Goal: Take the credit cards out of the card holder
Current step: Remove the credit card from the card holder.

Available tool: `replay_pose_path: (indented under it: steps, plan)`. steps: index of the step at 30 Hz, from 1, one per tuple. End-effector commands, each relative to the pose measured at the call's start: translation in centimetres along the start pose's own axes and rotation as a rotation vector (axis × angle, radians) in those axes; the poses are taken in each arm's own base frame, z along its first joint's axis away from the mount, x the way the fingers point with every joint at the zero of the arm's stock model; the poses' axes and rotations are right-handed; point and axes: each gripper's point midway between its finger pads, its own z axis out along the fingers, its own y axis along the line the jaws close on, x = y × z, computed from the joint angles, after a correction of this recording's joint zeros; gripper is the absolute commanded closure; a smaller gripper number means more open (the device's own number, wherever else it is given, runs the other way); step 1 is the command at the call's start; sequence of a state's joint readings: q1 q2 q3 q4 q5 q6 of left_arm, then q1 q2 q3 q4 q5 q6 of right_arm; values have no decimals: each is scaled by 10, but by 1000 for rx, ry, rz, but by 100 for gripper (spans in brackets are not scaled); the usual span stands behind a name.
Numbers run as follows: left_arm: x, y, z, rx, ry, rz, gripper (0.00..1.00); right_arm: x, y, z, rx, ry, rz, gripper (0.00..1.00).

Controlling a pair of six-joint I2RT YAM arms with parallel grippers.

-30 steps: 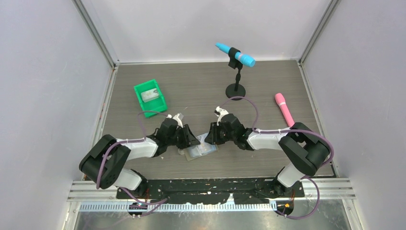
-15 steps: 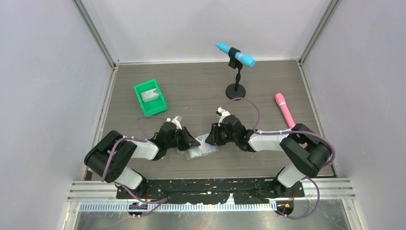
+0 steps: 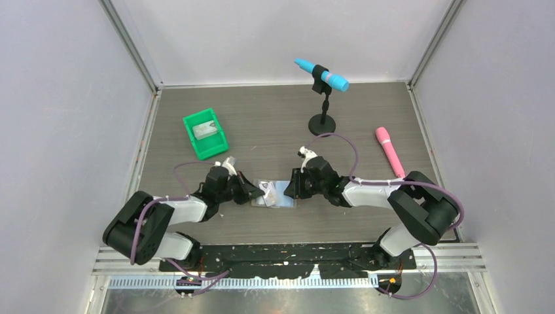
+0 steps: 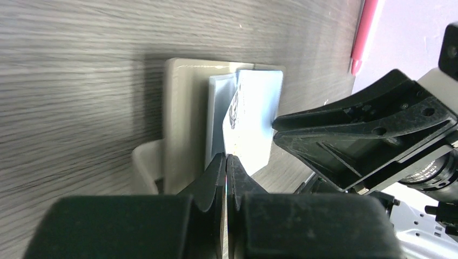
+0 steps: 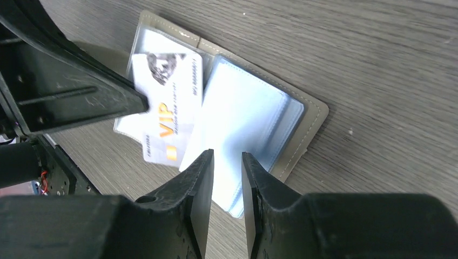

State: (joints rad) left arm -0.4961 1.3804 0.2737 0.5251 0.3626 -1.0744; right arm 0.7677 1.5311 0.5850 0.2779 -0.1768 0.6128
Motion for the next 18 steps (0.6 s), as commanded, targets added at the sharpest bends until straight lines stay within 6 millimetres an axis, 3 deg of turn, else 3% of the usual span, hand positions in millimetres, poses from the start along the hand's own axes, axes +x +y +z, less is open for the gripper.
replay_pose_path:
  steps: [1, 4, 9, 12, 18]
  plan:
    - [-3, 14, -13, -34, -3, 29, 100, -1, -15, -11, 60, 3, -31, 67]
    - [-2, 8, -20, -27, 16, 66, 100, -10, -9, -18, 45, -5, -73, 66]
    - [-7, -9, -41, -36, 19, 177, 100, -39, 22, -46, -62, -70, -207, 62]
    - [-5, -30, -58, 7, 53, 269, 100, -54, 45, -66, -163, -105, -278, 59]
    - [10, -82, -93, 197, 146, 411, 100, -61, 84, -95, -399, -63, -396, 50]
